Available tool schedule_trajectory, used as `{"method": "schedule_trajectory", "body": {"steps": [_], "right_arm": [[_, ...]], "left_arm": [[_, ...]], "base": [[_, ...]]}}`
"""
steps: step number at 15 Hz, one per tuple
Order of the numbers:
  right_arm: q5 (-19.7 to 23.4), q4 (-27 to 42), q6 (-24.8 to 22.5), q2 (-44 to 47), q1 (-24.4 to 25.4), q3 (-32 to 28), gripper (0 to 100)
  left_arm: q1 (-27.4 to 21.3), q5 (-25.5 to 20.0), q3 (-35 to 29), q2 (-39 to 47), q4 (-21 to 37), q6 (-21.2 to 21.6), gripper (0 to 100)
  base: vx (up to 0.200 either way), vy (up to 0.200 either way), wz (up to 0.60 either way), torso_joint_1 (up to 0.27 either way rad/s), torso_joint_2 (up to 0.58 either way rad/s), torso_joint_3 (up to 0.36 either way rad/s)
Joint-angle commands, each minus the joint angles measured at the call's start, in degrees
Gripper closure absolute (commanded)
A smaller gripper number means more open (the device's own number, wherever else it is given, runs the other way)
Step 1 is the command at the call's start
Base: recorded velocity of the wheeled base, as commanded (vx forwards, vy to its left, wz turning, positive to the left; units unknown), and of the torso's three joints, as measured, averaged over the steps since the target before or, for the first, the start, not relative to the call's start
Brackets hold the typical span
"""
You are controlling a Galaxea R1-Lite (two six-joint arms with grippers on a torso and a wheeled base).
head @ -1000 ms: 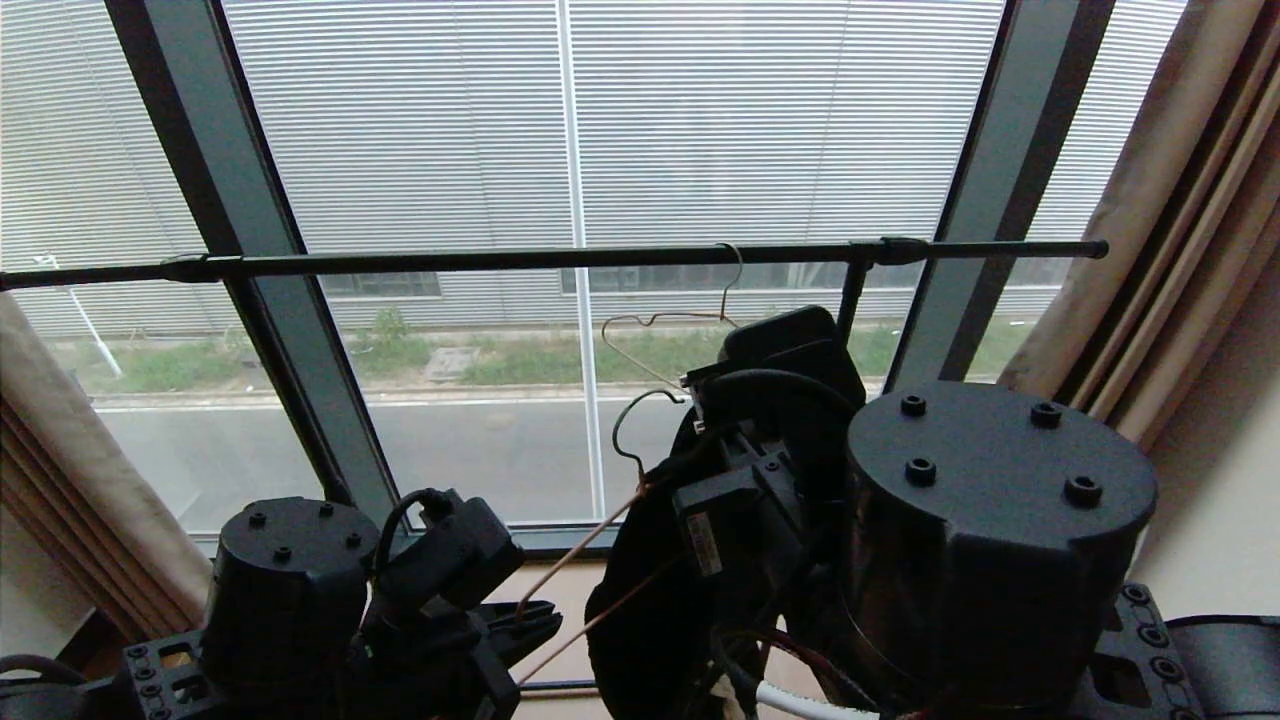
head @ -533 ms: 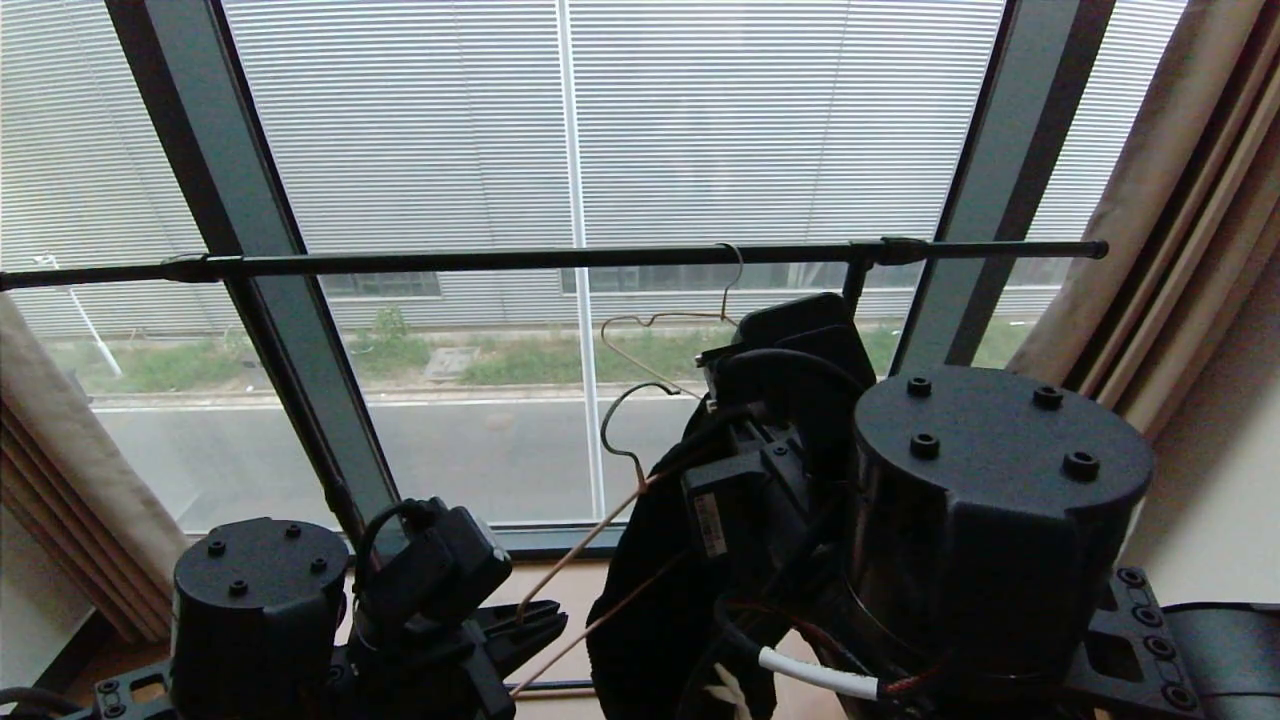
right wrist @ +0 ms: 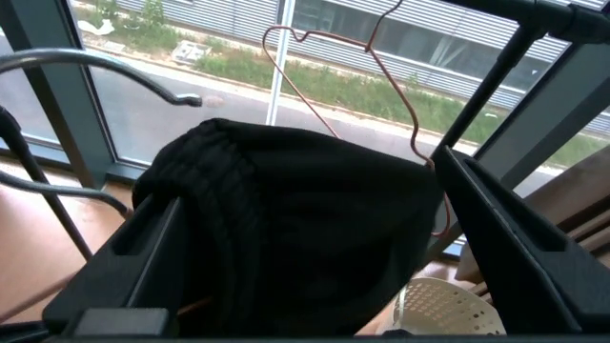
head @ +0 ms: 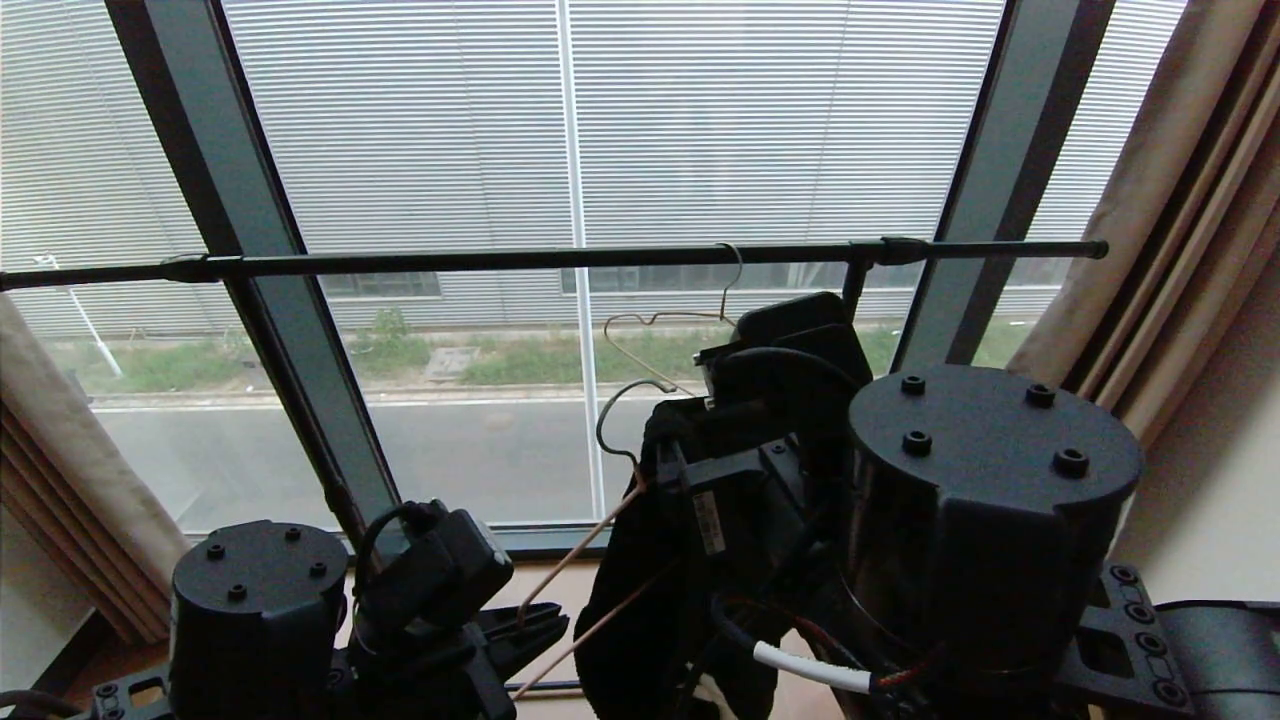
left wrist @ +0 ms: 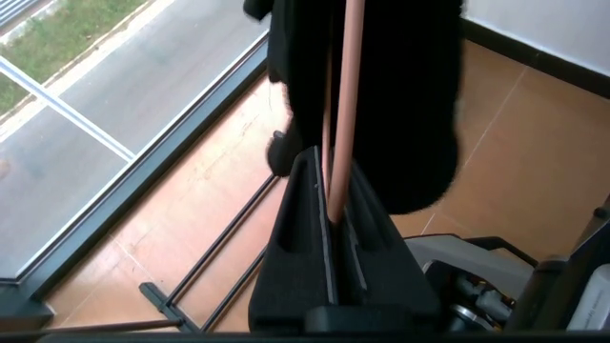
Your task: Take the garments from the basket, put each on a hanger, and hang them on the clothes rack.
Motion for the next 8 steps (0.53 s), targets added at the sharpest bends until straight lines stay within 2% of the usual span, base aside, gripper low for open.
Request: {"method": "schedule_trajectory", "body": {"steps": [1,8], "right_arm": [[0.04,0.00,-0.11,0.95,0.11,-0.19,0],[0.04,0.09,-0.11,-0.80,0.20,1.83,0]], "left_arm": [[-0.14,-0.01,0.16,-0.09,-0.84,0.01,100],[1.17,0.34,-0.89,1.93,-2.42,-3.24,100]], "base": [[0.000,0.000,0.00,0.000,0.00,0.000],[0.000,0.000,0.00,0.000,0.00,0.000]]}}
